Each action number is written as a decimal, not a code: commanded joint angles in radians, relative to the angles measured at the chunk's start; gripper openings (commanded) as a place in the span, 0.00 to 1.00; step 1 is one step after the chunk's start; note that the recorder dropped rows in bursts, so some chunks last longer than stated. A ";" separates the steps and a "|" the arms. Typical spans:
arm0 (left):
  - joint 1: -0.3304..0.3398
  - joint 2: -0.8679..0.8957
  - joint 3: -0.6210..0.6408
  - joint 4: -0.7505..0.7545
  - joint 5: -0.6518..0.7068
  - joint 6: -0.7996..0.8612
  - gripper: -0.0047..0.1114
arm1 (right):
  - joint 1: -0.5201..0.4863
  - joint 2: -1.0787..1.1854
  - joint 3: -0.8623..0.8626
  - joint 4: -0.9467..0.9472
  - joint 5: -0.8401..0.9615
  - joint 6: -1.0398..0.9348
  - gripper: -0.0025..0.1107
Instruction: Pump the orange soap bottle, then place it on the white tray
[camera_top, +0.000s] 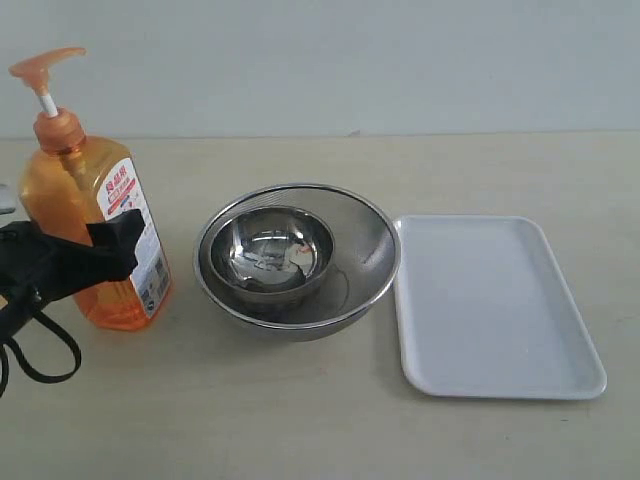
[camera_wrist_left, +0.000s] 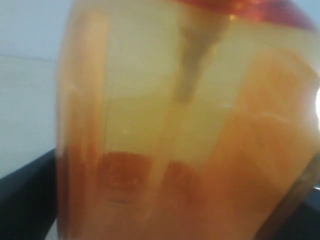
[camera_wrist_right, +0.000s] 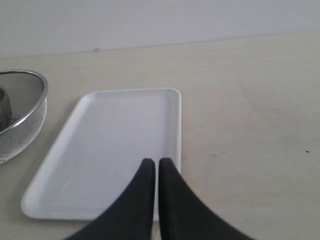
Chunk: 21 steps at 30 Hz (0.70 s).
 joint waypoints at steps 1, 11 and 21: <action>-0.004 0.003 0.006 0.000 -0.015 -0.013 0.76 | -0.004 -0.004 -0.001 -0.004 -0.011 -0.010 0.02; -0.004 0.003 -0.018 0.016 -0.022 0.001 0.39 | -0.004 -0.004 -0.001 -0.002 -0.004 -0.010 0.02; -0.004 0.003 -0.018 0.014 -0.027 0.043 0.14 | -0.004 -0.004 -0.001 -0.002 -0.004 -0.010 0.02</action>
